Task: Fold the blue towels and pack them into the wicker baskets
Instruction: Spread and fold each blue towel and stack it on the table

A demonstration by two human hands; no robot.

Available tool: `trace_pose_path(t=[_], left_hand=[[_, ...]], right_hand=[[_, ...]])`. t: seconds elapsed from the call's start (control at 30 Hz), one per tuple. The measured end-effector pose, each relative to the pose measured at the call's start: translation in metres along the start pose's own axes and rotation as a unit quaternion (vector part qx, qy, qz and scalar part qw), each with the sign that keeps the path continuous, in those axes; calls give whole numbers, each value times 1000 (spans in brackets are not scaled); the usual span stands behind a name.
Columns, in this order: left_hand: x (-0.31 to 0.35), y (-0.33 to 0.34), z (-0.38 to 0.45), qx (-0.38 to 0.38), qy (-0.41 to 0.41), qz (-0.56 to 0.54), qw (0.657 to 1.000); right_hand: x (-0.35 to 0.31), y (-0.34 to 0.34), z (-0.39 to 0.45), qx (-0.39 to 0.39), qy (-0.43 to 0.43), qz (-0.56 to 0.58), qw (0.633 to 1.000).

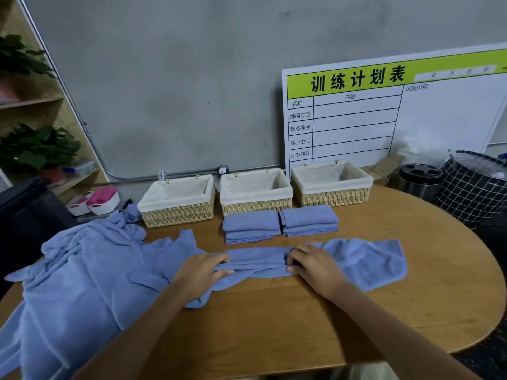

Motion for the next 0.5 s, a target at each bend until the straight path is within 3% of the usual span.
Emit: trace_pose_path(t=[0.07,0.13,0.2,0.27,0.37,0.5], left_hand=[[4,-12,-4,28,6,29,999],[24,-22,-2,95,47,123,987],[54,-24,0,118,90,116,982],[81,-17,2,70,115,51,990],[96,1,5,-34,29,49,998],[106,4,14,-37,-3,101,994]], right_hand=[[-4,-5,-4,-3,-25,-30,999],[-10,-10,-11,-6,-58,-49,997],[-13,-12,-17,-18,-75,-56,995],[-16,-11,-19,-33,-84,-69,994],[-17,-13,-18,-71,-52,-74,993],[-19,-20,-20,-63,31,-70,995]])
Point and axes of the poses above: each hand's wrist, its own z-axis towards the middle knuckle, its own y-axis out of the palm, x = y × z, the point moved 6 cm from there along z, towards the middle knuckle, and after that the axes turned 4 degrees about x, right-handed, at the moved point
